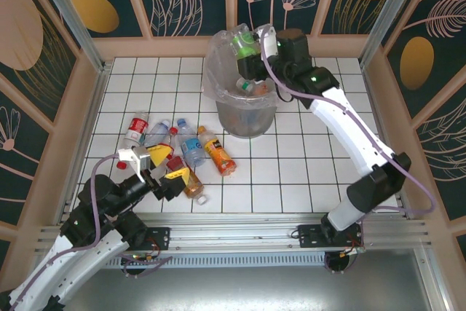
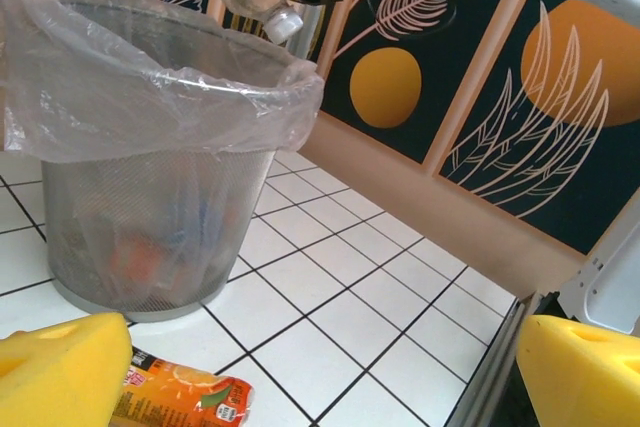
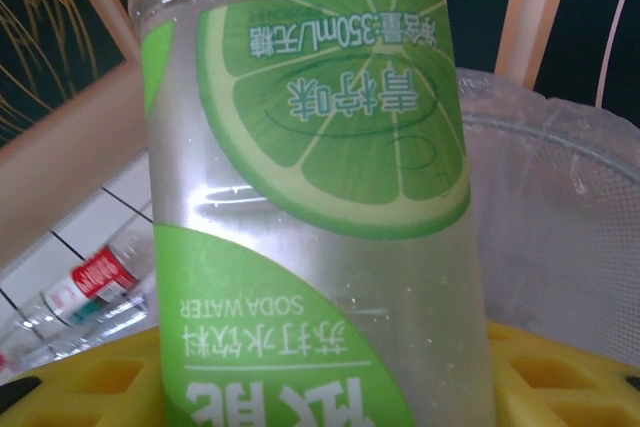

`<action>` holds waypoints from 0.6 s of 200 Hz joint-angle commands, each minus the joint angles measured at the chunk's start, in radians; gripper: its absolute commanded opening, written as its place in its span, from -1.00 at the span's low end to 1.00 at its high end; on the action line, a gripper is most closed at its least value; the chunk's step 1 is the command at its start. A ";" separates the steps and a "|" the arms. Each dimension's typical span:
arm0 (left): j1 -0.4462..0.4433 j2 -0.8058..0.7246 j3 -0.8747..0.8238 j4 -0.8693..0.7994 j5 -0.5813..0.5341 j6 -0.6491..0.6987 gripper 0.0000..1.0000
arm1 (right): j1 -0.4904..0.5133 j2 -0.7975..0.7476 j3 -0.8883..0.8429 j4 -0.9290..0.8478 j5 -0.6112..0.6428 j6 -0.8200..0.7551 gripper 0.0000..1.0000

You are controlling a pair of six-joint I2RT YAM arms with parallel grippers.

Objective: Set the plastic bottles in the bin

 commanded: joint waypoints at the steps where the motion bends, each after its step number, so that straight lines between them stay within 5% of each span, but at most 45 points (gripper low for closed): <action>1: -0.002 0.023 0.003 -0.013 -0.026 0.004 0.97 | -0.032 0.069 0.100 -0.124 0.017 -0.071 0.15; 77: -0.002 0.059 0.004 -0.027 -0.049 -0.004 0.97 | -0.115 0.222 0.132 -0.166 -0.031 -0.104 0.16; 120: -0.002 0.076 0.005 -0.030 -0.048 -0.004 0.97 | -0.118 0.260 0.141 -0.183 -0.021 -0.109 0.41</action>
